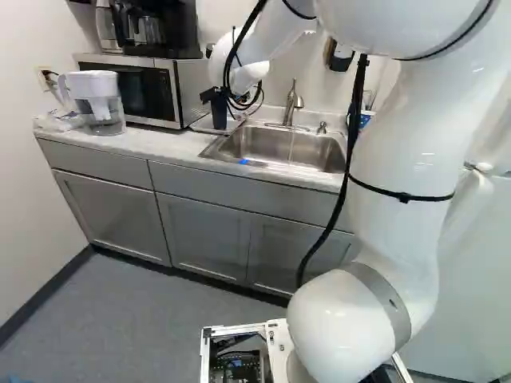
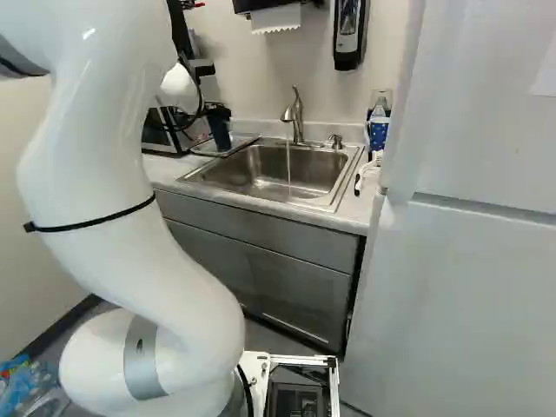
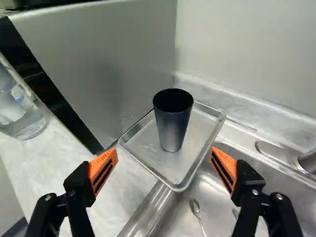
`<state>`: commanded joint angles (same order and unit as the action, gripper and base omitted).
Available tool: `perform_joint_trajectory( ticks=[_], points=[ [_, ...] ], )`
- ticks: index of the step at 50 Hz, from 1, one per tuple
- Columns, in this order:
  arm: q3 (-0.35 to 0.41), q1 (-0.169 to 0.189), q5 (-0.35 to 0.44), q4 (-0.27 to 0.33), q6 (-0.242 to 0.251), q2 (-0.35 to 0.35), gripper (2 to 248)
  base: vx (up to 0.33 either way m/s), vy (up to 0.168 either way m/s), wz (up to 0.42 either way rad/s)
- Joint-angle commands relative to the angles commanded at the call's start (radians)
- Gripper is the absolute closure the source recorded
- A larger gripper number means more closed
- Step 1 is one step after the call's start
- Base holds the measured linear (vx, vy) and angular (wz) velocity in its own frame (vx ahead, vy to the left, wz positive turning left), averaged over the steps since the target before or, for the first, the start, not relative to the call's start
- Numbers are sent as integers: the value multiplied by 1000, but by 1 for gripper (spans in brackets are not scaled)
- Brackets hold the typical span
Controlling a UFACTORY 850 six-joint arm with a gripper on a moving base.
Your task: Rinse the cup and place it in the tray
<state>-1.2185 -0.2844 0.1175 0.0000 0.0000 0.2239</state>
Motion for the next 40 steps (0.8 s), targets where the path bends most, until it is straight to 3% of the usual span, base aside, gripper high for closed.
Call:
perform_joint_trajectory(
  ticks=[40],
  points=[
    [-13, -1, 163, 0, 0, 87, 3, 0, 0, 0]
  ],
)
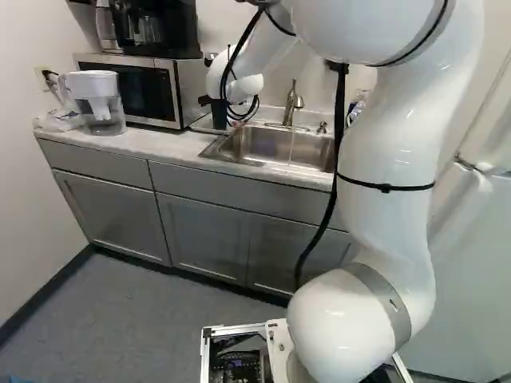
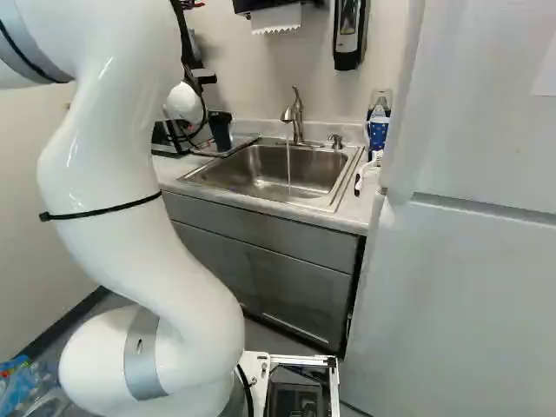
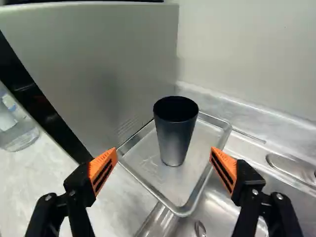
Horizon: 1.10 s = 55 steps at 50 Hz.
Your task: Rinse the cup and place it in the tray
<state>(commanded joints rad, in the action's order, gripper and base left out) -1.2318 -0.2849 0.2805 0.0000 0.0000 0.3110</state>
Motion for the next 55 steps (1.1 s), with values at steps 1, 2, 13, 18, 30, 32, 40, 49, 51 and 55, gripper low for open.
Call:
perform_joint_trajectory(
  ticks=[1, 2, 13, 18, 30, 32, 40, 49, 51, 55],
  points=[
    [-3, 1, 3, 0, 0, 4, 3, 0, 0, 0],
    [-6, 2, 7, 0, 0, 9, 3, 0, 0, 0],
    [-43, 16, 46, 0, 0, 61, 3, 0, 0, 0],
    [-59, 21, 66, 0, 0, 82, 3, 0, 0, 0],
    [-96, 28, 110, 0, 0, 134, 3, 0, 0, 0],
    [-101, 29, 114, 0, 0, 142, 3, 0, 0, 0],
    [-124, 31, 124, 0, 0, 175, 3, 0, 0, 0],
    [-154, 34, 142, 0, 0, 214, 3, 0, 0, 0],
    [-160, 35, 149, 0, 0, 222, 3, 0, 0, 0],
    [-170, 36, 162, 0, 0, 236, 3, 0, 0, 0]
  ],
)
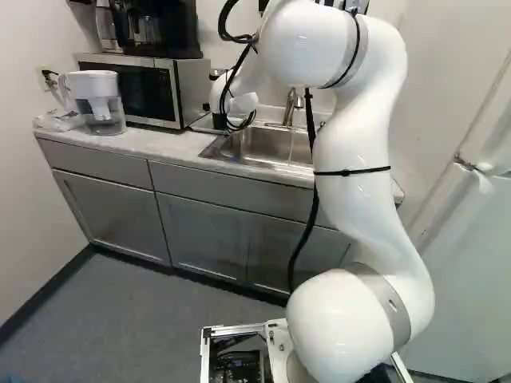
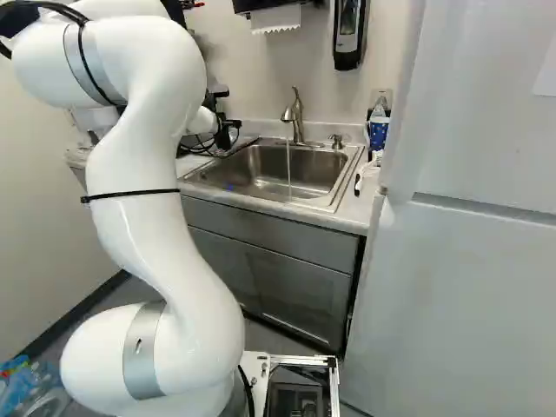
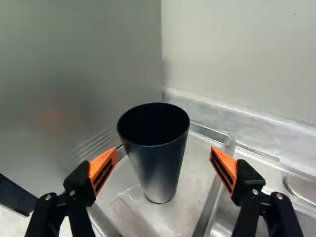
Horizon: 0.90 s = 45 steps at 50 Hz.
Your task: Rinse the cup and place it in the tray
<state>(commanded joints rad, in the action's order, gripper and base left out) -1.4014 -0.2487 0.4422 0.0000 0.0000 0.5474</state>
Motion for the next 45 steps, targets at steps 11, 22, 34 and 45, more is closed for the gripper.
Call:
perform_joint_trajectory(
  ticks=[11, 22, 34, 45],
  points=[
    [-1, 1, 30, 0, 0, 19, 3, 0, 0, 0],
    [-3, 1, 76, 0, 0, 39, 3, 0, 0, 0],
    [-40, 3, 99, 0, 0, 88, 3, 0, 0, 0],
    [-55, 3, 99, 0, 0, 106, 3, 0, 0, 0]
  ],
)
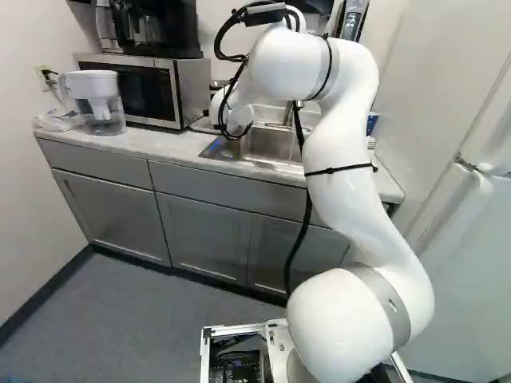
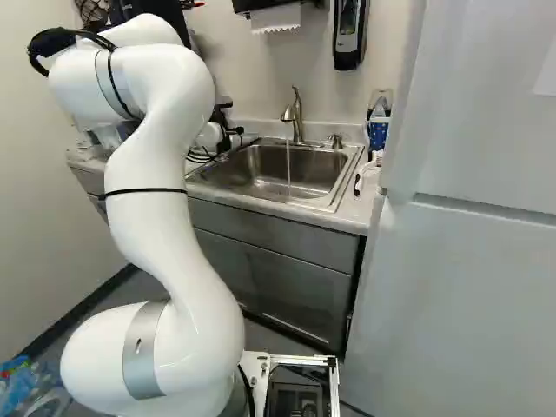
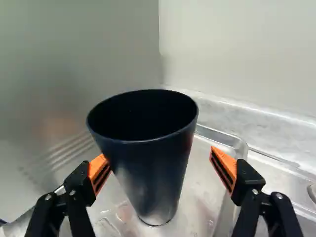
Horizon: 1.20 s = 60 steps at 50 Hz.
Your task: Rinse the cup and place it in the tray
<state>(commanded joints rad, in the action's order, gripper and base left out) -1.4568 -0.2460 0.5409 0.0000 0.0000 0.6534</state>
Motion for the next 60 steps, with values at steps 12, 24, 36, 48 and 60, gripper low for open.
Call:
perform_joint_trajectory(
  ticks=[12, 24, 36, 48, 60],
  points=[
    [0, 0, 0, 0, 0, 0, 19, 0, 0, 0],
    [0, 0, 0, 0, 0, 0, 124, 0, 0, 0],
    [1, 1, 0, 0, 0, -12, 125, 0, 0, 0],
    [51, 14, -1, 0, 0, -69, 125, 0, 0, 0],
    [101, 37, -25, 0, 0, -128, 125, 0, 0, 0]
  ],
)
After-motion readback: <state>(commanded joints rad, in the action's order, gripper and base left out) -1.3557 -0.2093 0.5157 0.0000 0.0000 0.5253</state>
